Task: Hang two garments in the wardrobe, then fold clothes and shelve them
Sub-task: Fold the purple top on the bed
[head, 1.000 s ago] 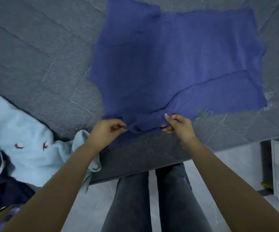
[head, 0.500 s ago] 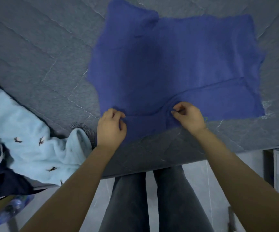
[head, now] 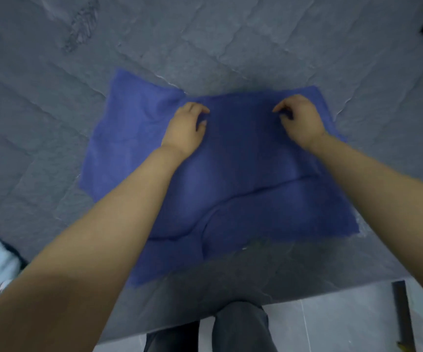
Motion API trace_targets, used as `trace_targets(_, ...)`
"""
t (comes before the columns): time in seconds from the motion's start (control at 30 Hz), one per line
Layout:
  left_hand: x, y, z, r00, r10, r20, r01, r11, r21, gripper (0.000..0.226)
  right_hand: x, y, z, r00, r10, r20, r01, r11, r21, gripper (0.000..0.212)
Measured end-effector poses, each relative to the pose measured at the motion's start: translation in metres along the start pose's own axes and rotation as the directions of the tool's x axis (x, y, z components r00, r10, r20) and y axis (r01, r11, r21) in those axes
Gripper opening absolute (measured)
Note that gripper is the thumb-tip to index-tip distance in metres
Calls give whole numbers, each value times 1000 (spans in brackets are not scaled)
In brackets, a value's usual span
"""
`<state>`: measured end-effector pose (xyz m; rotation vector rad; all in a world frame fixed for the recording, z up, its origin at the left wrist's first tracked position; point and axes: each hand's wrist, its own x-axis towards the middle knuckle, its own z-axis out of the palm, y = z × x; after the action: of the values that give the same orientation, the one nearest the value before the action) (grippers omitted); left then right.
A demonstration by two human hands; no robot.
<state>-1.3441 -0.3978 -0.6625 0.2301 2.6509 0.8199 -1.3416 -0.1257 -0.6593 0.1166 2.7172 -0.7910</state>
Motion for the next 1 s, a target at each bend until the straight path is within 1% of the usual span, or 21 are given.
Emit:
trace_targets(0.03, 12, -1, 4, 1000, -13, 10, 13, 998, 58, 39, 14, 5, -4, 999, -29, -17, 28, 998, -56, 30)
trace_targets(0.1, 28, -8, 12, 996, -78, 54, 62, 967, 245, 58, 38, 15, -8, 998, -60, -26, 55, 983, -177, 32)
trace_targets(0.13, 34, -12, 14, 991, -121, 64, 96, 947, 306, 67, 47, 18, -10, 998, -65, -14, 60, 969, -240, 36)
trace_targets(0.2, 41, -19, 14, 981, -192, 20, 175, 926, 334, 73, 61, 23, -13, 997, -67, 32, 74, 939, -336, 47)
trace_targets(0.23, 44, -23, 13, 980, -197, -26, 194, 921, 337, 73, 66, 26, -15, 996, -75, 43, 85, 927, -364, 50)
trace_targets(0.3, 51, -29, 6, 984, -140, -110, 171, 917, 361, 64, 77, 32, -19, 995, -78, 68, 99, 912, -399, 47)
trace_targets(0.33, 54, -31, 0, 987, -114, -113, 148, 917, 369, 55, 81, 34, -21, 993, -64, 100, 100, 910, -403, 42)
trace_targets(0.4, 59, -31, -10, 996, -85, -36, 92, 931, 354, 37, 83, 39, -25, 980, -33, 196, 104, 924, -367, 34)
trace_targets(0.47, 56, -27, -18, 999, -21, 45, 6, 953, 304, 25, 74, 45, -34, 966, -50, 253, 131, 941, -313, 33)
trace_targets(0.53, 46, -17, -25, 995, 85, 54, -94, 976, 195, 19, 56, 50, -46, 966, -125, 227, 183, 949, -256, 30)
trace_targets(0.6, 25, -5, -37, 983, 183, 30, -185, 977, 109, 14, 30, 54, -59, 962, -233, 141, 262, 934, -242, 20)
trace_targets(0.67, -1, 4, -46, 953, 302, 38, -304, 946, 113, 9, -4, 54, -69, 942, -326, 78, 335, 897, -288, 11)
trace_targets(0.73, -32, 8, -48, 922, 379, 85, -387, 911, 141, 8, -41, 54, -73, 927, -365, 80, 370, 868, -330, 12)
trace_targets(0.83, -76, 9, -36, 915, 376, 149, -400, 895, 195, 6, -92, 61, -65, 925, -365, 101, 377, 856, -355, 13)
trace_targets(0.9, -100, 9, -19, 920, 347, 183, -382, 898, 219, 3, -117, 68, -53, 942, -312, 120, 335, 870, -362, 7)
trace_targets(0.97, -117, 8, 0, 935, 288, 207, -334, 912, 237, 6, -135, 76, -38, 954, -243, 174, 291, 888, -356, 25)
trace_targets(1.0, -122, 6, 9, 946, 229, 230, -282, 930, 235, 10, -141, 78, -31, 958, -200, 204, 263, 896, -358, 28)
